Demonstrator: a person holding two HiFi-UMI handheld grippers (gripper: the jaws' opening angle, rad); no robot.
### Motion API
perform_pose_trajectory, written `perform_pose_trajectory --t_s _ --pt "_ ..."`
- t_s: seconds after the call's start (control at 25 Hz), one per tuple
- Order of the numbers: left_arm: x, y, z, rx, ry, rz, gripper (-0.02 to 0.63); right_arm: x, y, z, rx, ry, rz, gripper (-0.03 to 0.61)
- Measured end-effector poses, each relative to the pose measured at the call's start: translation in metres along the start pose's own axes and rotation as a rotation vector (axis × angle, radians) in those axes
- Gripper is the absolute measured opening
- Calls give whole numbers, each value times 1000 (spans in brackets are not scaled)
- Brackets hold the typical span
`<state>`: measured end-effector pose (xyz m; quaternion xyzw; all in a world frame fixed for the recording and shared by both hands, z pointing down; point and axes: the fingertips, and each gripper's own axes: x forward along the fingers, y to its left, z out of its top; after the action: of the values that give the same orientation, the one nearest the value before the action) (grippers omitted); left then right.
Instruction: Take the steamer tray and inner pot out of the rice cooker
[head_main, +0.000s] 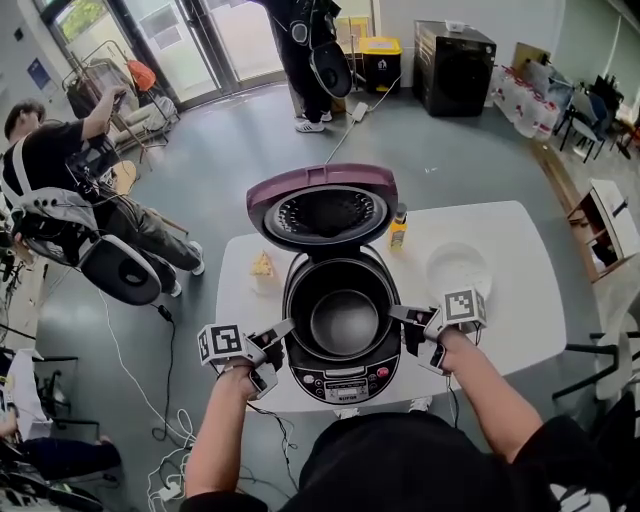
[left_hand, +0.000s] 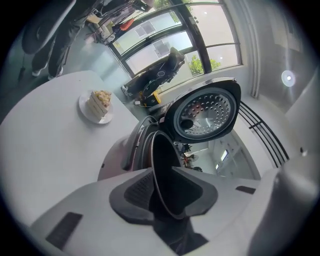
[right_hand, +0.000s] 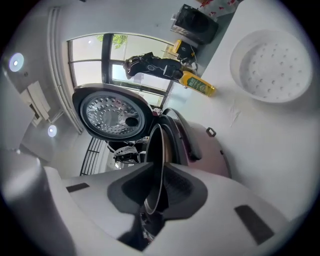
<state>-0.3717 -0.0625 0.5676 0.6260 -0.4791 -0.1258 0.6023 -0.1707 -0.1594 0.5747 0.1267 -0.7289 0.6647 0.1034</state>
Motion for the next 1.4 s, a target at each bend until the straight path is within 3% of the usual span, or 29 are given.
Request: perform_pose_trajectory --t_s 0.08,0.36,0.88,1.12,1.4 --pt "-1 8 0 4 6 45 17 0 -5 0 -3 3 -14 16" --pt "-3 12 -4 9 31 53 15 -1 -6 -3 1 13 -2 8" --pt "-6 -1 -5 102 -9 63 17 -9 4 -5 -67 5 8 6" --pt "-18 -25 1 172 -45 24 17 -19 28 -3 -144 -37 39 6" --pt "-42 -62 7 330 -94 19 20 -31 75 -12 -273 -113 122 8"
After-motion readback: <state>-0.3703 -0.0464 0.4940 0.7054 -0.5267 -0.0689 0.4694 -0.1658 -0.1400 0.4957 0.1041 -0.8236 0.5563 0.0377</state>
